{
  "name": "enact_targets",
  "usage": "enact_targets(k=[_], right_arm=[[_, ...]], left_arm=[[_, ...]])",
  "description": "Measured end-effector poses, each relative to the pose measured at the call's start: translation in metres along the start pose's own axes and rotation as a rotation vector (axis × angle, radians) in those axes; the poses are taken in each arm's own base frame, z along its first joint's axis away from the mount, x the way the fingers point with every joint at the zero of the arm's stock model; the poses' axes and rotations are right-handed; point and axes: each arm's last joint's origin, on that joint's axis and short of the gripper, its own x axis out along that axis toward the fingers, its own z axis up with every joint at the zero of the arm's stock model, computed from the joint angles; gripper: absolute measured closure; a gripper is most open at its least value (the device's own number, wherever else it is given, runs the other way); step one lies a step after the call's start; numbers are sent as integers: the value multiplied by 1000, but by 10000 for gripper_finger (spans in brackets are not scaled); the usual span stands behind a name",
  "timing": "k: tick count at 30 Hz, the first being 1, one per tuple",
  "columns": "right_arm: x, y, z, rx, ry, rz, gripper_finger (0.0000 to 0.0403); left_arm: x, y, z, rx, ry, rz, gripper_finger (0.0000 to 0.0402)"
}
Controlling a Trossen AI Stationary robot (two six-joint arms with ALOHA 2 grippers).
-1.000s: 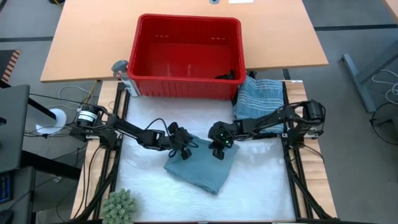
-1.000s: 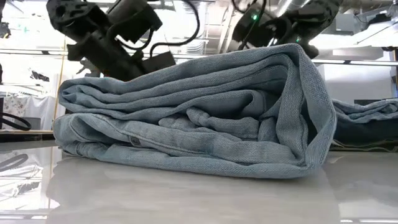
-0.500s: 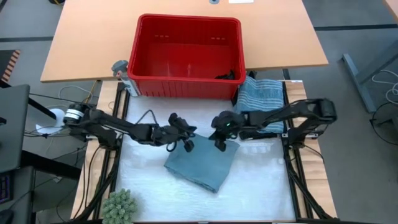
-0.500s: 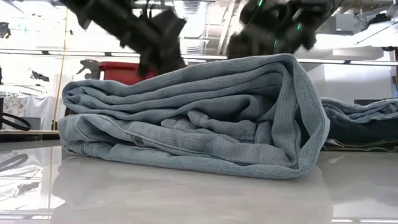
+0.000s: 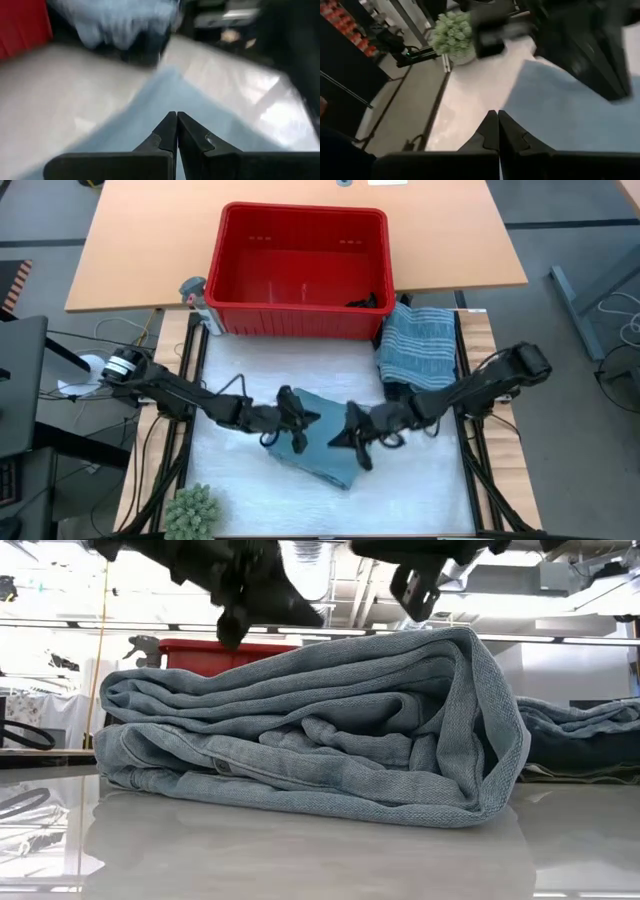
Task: Fold Laundry from Bin
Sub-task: Fold the light blue pants
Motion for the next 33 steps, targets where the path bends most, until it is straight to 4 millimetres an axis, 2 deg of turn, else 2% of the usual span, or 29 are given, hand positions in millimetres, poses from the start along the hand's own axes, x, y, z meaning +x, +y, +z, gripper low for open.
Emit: enact_targets(k=[6,12,17,22,26,33], right_arm=[[48,12,-42,108,-6,57,378],[77,23,-86,185,19,114,386],[90,26,-122,212,74,43,377],[101,20,-149,225,96,-21,382],[104,18,-157,231,108,-35,384],[102,22,-167,190,154,-86,379]], left_arm=[[12,-15,-37,16,95,-10,401],[17,-23,-64,51,161,-9,401],[25,-20,-87,106,234,51,401],[36,-15,-111,135,285,87,402],[42,-12,-126,129,307,116,402],[43,-10,-125,137,293,161,401]])
